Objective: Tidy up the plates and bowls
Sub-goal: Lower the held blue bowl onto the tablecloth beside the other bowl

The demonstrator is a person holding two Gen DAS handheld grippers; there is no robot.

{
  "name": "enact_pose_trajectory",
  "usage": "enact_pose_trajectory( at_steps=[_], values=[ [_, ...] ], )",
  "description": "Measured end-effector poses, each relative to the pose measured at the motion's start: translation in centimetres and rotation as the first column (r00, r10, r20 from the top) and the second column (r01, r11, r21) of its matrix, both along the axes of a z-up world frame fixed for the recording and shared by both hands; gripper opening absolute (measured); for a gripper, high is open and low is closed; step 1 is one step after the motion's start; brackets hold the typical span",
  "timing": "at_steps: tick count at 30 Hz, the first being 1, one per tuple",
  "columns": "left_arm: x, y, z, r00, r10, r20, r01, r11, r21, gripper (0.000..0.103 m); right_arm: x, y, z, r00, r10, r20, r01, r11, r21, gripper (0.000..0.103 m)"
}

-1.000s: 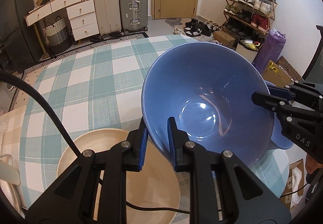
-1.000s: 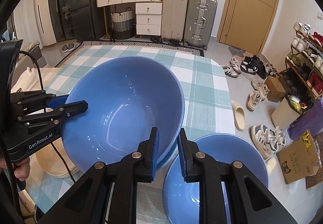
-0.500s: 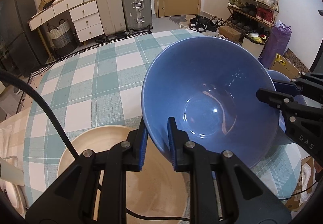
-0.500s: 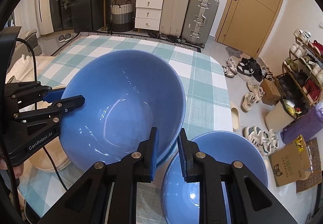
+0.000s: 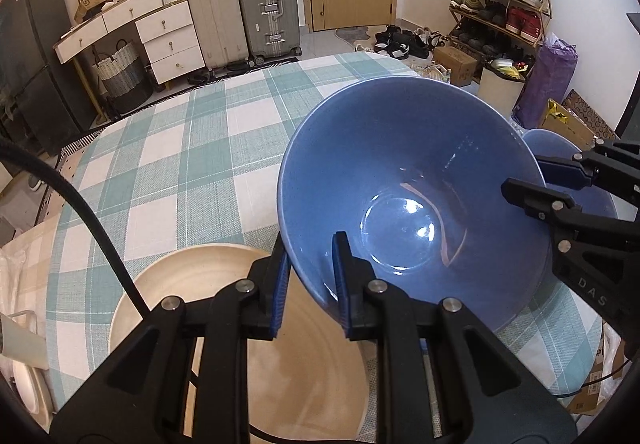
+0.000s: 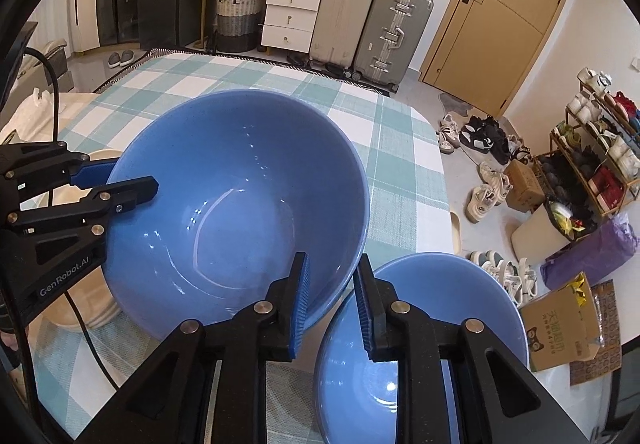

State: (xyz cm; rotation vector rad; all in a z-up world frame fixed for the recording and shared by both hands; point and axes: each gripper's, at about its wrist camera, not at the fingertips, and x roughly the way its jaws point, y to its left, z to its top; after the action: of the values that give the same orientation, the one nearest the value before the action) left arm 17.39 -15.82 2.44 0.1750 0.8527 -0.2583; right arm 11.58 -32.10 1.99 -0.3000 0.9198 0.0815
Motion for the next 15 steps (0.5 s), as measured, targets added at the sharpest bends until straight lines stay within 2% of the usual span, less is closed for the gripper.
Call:
enact_pose_trajectory(
  at_steps=[10, 15],
  values=[
    [0.13, -0.04, -0.51, 1.000, 0.000, -0.007, 0.000, 1.000, -0.006, 0.020, 0.31, -0.04, -0.59, 1.000, -0.002, -0.005, 0.002, 1.000, -0.008, 0.022],
    [0.36, 0.28, -0.78, 1.000, -0.002, -0.014, 0.001, 0.999, -0.038, 0.023, 0.31, -0.21, -0.75, 1.000, 0.008, 0.001, -0.008, 1.000, -0.004, 0.031]
  ],
)
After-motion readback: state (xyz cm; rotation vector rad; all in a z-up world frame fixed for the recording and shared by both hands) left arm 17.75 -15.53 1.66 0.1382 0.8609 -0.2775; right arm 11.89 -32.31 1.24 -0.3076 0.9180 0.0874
